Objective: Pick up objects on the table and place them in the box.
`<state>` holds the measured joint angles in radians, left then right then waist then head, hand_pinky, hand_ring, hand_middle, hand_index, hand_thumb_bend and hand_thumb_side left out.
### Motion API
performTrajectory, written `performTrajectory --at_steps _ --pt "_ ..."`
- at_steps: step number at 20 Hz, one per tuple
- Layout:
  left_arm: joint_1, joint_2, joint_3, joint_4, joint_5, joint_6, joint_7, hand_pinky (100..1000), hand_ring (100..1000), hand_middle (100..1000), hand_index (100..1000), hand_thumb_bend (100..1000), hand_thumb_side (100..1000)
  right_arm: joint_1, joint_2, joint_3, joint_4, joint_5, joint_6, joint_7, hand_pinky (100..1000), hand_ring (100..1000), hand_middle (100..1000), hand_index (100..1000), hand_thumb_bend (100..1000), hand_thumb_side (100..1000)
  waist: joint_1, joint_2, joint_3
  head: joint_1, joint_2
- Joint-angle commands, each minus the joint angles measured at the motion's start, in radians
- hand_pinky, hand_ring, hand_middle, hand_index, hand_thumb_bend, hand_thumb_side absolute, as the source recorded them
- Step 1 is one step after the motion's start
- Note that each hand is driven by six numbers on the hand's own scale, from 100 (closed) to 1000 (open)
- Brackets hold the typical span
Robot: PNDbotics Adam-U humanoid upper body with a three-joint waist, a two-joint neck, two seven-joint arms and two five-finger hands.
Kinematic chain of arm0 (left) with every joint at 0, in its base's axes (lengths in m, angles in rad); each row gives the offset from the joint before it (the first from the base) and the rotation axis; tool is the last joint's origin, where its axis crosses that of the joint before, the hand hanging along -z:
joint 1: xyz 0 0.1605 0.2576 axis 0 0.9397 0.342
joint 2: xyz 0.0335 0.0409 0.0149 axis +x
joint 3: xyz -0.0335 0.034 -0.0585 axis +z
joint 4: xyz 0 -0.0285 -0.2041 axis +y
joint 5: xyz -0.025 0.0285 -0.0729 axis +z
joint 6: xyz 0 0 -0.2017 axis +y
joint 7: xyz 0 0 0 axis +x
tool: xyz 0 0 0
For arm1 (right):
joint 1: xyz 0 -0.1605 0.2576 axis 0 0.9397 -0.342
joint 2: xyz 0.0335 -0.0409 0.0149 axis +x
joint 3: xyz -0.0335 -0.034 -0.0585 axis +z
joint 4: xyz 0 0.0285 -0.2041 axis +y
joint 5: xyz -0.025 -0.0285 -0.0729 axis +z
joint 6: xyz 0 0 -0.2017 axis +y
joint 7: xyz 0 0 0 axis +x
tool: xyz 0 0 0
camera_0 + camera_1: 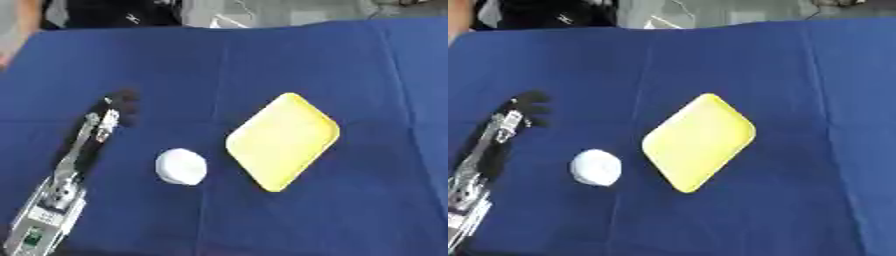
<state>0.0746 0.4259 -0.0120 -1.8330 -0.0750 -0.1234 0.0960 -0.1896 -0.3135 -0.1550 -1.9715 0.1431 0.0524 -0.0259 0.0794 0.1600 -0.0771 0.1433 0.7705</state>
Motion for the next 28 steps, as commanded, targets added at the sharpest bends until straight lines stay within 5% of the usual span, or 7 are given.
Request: performTrajectory --at_steps 1,9,12,14,16,19,28 --pt "-0.006 0.01 0.004 -0.014 0.006 -0.003 -0.003 661 723 802 899 100 1000 -0.008 -0.022 -0.003 -0.023 0.003 -0.003 0.0 777 791 835 950 100 922 -0.001 -0.014 0.002 0.01 -0.001" --pt "-0.007 0.014 0.01 -0.019 -0.013 -0.005 -0.008 673 733 810 902 140 1000 -0.008 -0.022 -0.002 -0.024 0.004 -0.003 -0.001 777 791 834 949 100 922 -0.001 -0.014 0.002 0.009 -0.001" --pt "-0.02 0.055 0.076 -0.095 -0.233 -0.001 -0.082 825 845 844 927 571 705 -0.005 -0.024 -0.004 -0.023 0.005 -0.002 -0.002 777 791 834 949 100 923 0.0 -0.015 0.007 0.004 -0.001" --pt "-0.041 0.087 0.141 -0.15 -0.518 -0.019 -0.221 871 870 850 928 691 689 -0.003 -0.025 -0.004 -0.022 0.006 -0.002 -0.002 777 791 834 949 100 923 0.0 -0.016 0.01 0.002 -0.001" --pt "-0.054 0.061 0.129 -0.163 -0.807 -0.048 -0.272 880 875 855 929 696 703 -0.003 -0.024 -0.003 -0.022 0.006 -0.002 -0.001 777 791 834 949 100 923 -0.001 -0.016 0.009 0.004 -0.001" --pt "-0.057 0.033 0.091 -0.167 -0.998 -0.056 -0.267 879 874 858 930 680 714 -0.005 -0.023 -0.003 -0.022 0.005 -0.002 -0.001 777 792 834 949 100 923 -0.002 -0.016 0.007 0.005 -0.001" --pt "-0.057 0.024 0.07 -0.167 -1.031 -0.051 -0.25 870 869 859 930 658 721 -0.005 -0.023 -0.003 -0.024 0.005 -0.002 -0.001 777 791 834 949 100 922 -0.001 -0.015 0.005 0.004 -0.001"
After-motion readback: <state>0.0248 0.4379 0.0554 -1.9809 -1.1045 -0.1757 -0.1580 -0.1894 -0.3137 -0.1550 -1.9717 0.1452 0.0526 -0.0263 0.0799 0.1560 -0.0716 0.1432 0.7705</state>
